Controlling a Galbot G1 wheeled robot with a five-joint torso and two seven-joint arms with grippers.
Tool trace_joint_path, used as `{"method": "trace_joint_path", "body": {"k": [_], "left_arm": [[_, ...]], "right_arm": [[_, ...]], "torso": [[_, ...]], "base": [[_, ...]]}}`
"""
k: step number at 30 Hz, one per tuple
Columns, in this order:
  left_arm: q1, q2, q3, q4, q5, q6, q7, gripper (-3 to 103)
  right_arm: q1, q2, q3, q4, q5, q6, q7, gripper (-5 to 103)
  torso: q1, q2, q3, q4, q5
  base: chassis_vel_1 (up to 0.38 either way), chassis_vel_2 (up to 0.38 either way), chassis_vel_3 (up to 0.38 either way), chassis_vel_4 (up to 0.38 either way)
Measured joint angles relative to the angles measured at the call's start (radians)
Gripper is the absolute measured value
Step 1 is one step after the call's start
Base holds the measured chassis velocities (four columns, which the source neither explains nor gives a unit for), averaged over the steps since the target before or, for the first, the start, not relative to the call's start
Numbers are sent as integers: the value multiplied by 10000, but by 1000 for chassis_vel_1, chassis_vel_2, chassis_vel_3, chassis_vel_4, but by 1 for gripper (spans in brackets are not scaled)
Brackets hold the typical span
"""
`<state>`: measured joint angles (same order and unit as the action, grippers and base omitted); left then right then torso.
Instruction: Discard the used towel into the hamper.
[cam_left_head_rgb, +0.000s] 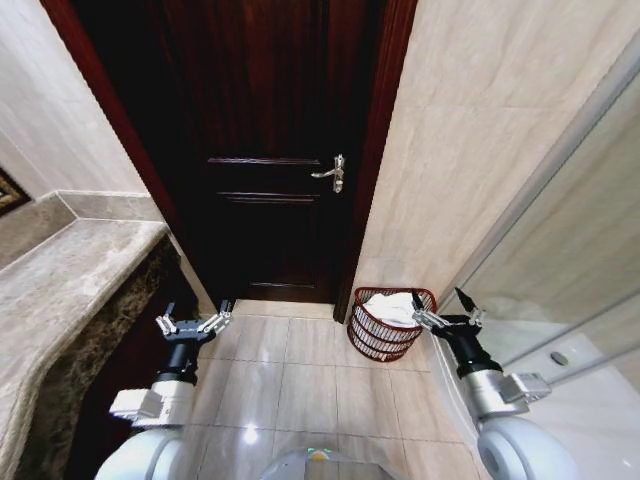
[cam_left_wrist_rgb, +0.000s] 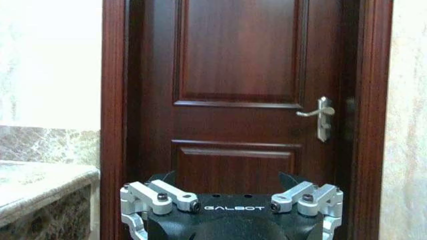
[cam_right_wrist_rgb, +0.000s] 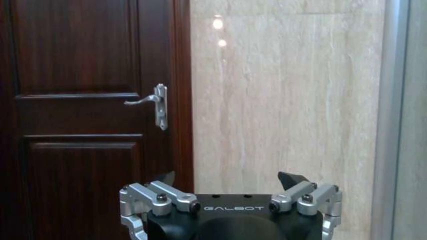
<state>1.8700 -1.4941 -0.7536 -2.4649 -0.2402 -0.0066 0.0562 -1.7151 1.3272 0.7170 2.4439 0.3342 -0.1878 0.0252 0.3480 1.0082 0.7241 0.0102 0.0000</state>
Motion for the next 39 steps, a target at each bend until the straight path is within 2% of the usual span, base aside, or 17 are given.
{"method": "trace_joint_path", "body": {"k": [4,11,16,19,24,39], "left_arm": [[74,102,-1,96,-53,-165,14,100],[-29,331,-3,171,-262,-260,15,100],[-222,430,25,337,-312,-281,12,100],[-301,401,68,598,-313,-505,36,100],[-297,325,59,787,-404,-788,115,100],[-255,386,13,659,-402,-815,167,100]], "right_arm": [[16,80,59,4,121,-233,-29,100],[80,420,124,-276,43,-385,-524,100],[-70,648,250,-694,-165,102,-1053,100],[-169,770,410,-902,-291,453,-1390,100],[-204,909,474,-880,-355,514,-1444,100],[-371,1206,241,-448,-786,578,-1426,100]], "torso": [[76,169,93,0,0],[234,517,284,0,0],[343,765,422,0,0],[429,954,525,0,0],[546,1212,665,0,0],[900,1992,1089,0,0]], "base": [[0,0,0,0],[0,0,0,0],[0,0,0,0],[0,0,0,0],[0,0,0,0],[0,0,0,0]]}}
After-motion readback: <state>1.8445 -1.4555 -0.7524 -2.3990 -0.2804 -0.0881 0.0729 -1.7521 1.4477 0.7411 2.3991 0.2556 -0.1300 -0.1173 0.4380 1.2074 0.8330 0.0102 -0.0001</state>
